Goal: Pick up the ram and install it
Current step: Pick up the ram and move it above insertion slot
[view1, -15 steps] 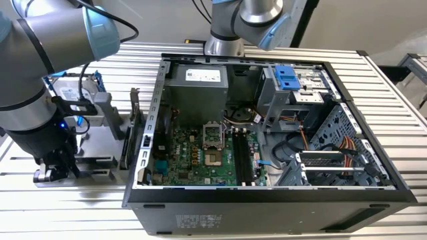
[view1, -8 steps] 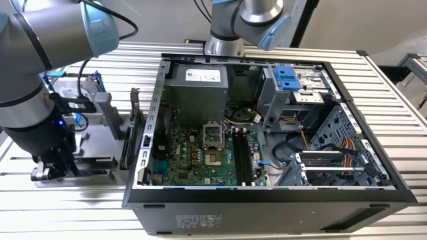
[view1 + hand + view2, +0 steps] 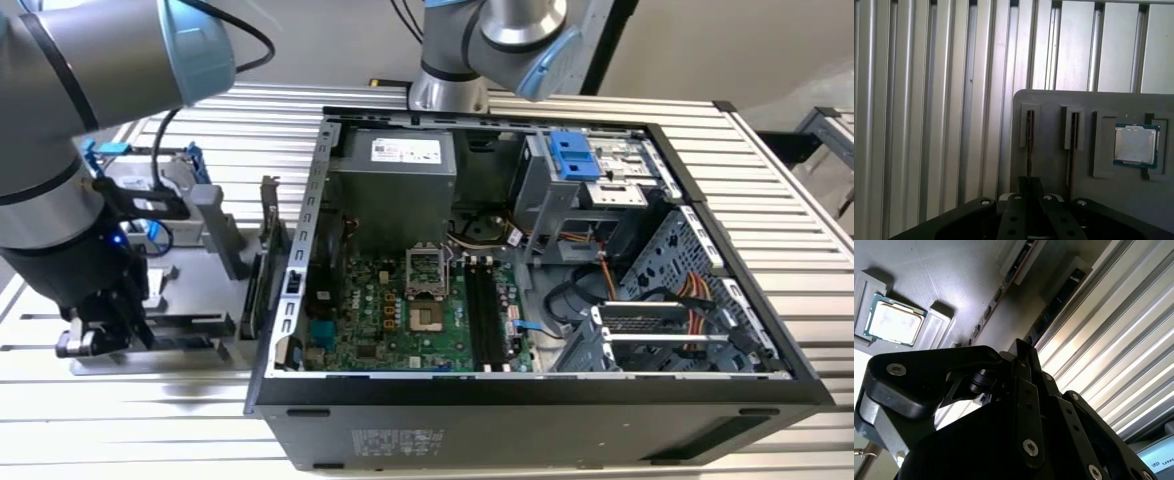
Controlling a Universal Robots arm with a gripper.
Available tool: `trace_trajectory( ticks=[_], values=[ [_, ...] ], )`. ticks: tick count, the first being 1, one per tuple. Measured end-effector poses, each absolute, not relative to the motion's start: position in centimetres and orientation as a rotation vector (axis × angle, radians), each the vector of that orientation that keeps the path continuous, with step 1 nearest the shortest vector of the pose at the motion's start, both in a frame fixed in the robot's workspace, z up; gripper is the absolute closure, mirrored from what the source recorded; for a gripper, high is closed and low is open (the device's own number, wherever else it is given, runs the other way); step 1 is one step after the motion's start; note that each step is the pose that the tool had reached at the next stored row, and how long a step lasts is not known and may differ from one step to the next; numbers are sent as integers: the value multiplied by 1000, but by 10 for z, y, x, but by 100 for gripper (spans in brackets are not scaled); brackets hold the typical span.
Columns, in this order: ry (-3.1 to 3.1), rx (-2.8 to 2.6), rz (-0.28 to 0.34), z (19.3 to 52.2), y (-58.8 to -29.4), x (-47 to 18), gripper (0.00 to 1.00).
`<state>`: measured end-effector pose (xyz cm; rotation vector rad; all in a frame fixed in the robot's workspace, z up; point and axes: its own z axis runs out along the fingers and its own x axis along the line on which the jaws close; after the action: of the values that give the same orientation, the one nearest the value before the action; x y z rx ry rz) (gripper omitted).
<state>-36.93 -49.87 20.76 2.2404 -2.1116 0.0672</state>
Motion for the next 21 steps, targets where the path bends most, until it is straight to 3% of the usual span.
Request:
trace_trajectory(
  ticks=[21],
  values=[
    [-2111, 2240, 68, 221, -499, -369, 100]
  ],
)
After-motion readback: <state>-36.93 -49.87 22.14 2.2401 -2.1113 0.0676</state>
